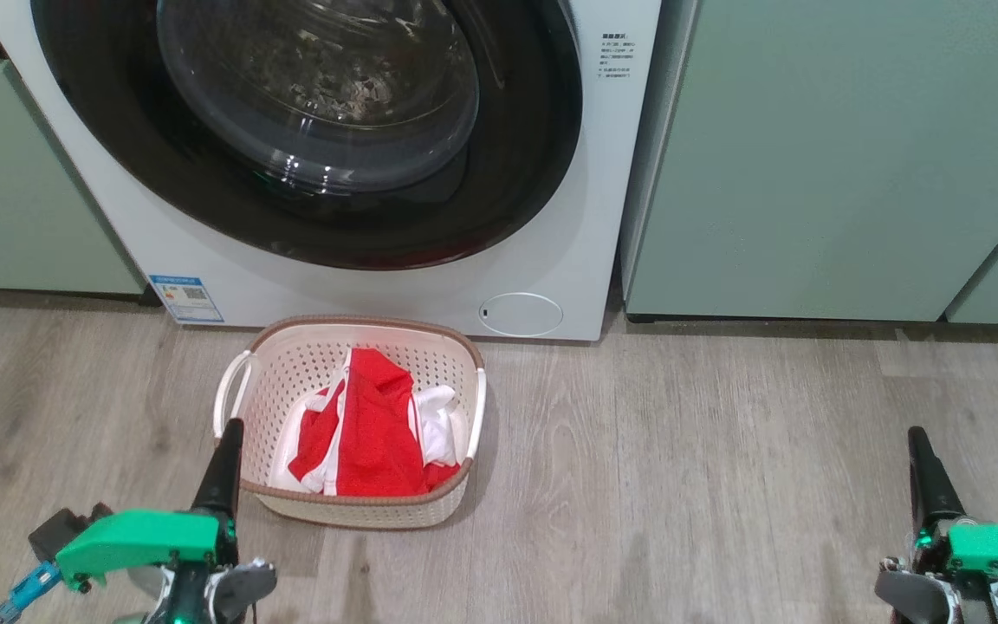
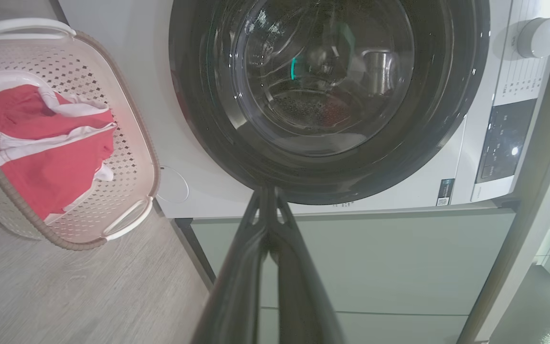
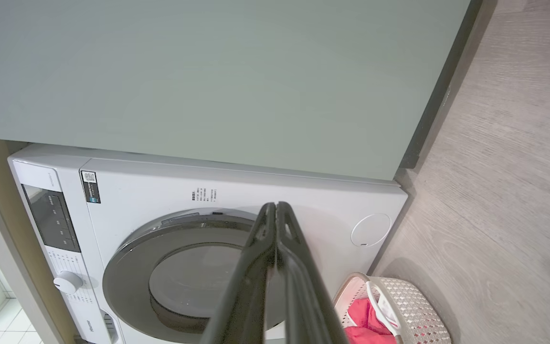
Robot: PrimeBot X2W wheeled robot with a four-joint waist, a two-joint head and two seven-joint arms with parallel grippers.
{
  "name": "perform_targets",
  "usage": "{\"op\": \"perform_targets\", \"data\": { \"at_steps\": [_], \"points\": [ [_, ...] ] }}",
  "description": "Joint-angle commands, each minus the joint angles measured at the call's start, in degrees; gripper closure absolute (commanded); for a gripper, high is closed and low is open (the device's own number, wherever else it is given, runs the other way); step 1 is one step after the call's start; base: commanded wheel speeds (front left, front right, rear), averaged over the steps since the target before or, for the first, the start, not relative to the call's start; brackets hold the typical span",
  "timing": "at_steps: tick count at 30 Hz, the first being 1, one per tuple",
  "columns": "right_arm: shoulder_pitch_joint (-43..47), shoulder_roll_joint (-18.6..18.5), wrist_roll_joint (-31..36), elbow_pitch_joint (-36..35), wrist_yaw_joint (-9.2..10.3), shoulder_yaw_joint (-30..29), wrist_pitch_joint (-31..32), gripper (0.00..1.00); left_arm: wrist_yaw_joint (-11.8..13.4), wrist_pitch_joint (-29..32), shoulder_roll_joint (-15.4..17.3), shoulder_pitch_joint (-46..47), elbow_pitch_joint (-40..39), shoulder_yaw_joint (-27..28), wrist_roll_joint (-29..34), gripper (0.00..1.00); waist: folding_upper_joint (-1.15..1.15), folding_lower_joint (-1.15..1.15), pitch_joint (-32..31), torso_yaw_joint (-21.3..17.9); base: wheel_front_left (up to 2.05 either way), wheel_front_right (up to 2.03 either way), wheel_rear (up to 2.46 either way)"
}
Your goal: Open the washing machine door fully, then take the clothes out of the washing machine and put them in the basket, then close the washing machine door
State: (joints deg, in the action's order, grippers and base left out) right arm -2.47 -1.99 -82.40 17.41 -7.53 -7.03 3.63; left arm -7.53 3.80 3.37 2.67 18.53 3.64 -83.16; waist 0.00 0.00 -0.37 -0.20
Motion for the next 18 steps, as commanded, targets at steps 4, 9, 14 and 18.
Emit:
{"op": "perform_targets", "data": {
  "at_steps": [4, 9, 14, 18],
  "points": [
    [-3.33, -0.85, -4.22, -2.73, 0.04, 0.7, 1.42, 1.0, 0.04, 1.25, 0.02, 3.42, -3.09, 2.37, -3.86, 1.0, 0.0, 0.0, 0.21, 0.08, 0.0, 0.0, 0.0],
    [-3.55, -0.87, -7.4, -3.11, 0.04, 0.59, 2.24, 1.0, 0.04, 2.09, -0.27, 3.48, -3.89, 2.67, -6.8, 1.0, 0.0, 0.0, 0.4, 0.15, 0.0, 0.0, 0.0],
    [-3.71, -0.88, -9.76, -3.38, 0.04, 0.5, 2.86, 1.0, 0.04, 2.71, -0.49, 3.52, -4.49, 2.9, -8.99, 1.0, 0.0, 0.0, 0.55, 0.2, 0.0, 0.0, 0.0],
    [-3.71, -0.88, -9.76, -3.38, 0.04, 0.51, 2.86, 1.0, 0.04, 2.7, -0.49, 3.52, -4.49, 2.89, -8.99, 1.0, 0.0, 0.0, 0.55, 0.2, 0.0, 0.0, 0.0]
  ]
}}
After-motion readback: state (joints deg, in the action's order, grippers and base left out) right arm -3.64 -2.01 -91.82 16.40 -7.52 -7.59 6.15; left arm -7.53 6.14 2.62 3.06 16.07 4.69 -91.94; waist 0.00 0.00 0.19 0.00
